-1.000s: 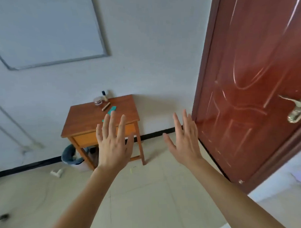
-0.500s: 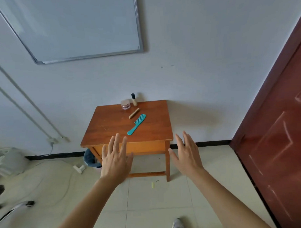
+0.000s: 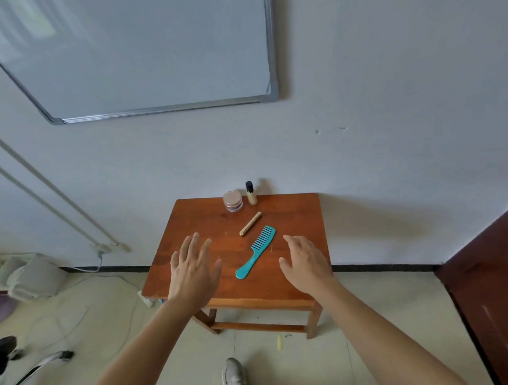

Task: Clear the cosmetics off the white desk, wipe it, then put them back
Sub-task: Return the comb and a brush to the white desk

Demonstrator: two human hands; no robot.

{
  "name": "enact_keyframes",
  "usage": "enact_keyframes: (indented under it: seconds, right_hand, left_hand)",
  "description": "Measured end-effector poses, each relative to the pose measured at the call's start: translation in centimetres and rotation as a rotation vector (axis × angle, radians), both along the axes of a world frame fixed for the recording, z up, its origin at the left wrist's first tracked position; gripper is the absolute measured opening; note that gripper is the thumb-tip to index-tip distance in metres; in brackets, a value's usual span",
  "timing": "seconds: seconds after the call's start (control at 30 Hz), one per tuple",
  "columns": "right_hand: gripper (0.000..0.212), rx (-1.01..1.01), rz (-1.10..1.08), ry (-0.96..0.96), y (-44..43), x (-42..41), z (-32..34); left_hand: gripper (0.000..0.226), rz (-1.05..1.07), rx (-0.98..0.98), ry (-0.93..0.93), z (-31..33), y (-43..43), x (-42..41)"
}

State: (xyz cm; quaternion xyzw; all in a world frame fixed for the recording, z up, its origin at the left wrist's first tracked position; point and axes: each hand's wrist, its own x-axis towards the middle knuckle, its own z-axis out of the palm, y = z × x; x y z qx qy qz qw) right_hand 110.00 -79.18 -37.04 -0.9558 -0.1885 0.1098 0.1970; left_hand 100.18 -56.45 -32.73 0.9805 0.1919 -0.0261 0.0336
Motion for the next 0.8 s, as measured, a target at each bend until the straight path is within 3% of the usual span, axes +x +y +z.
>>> enact_keyframes:
  seconds: [0.23, 0.37, 0.67, 0.8]
  right_hand:
    - [0.051, -0.077, -0.176, 0.061, 6.1, 7.6, -3.1]
    - [0.053, -0.113, -0.372, 0.219, 9.3, 9.8, -4.8]
    - [0.066, -0.106, -0.683, 0.455, 14.1, 9.6, -10.1]
    - [0.076, -0.142, -0.861, 0.497, 16.2, 9.6, -11.1]
  left_hand:
    - [0.061, -0.176, -0.026, 0.056, -4.1, 7.3, 12.8]
    - [0.059, -0.325, -0.105, 0.152, -6.8, 9.5, 18.4]
    - [0.064, -0.498, -0.248, 0.398, -14.7, 10.2, 23.4]
    - [0.067, -0.521, -0.187, 0.343, -16.9, 10.1, 24.0]
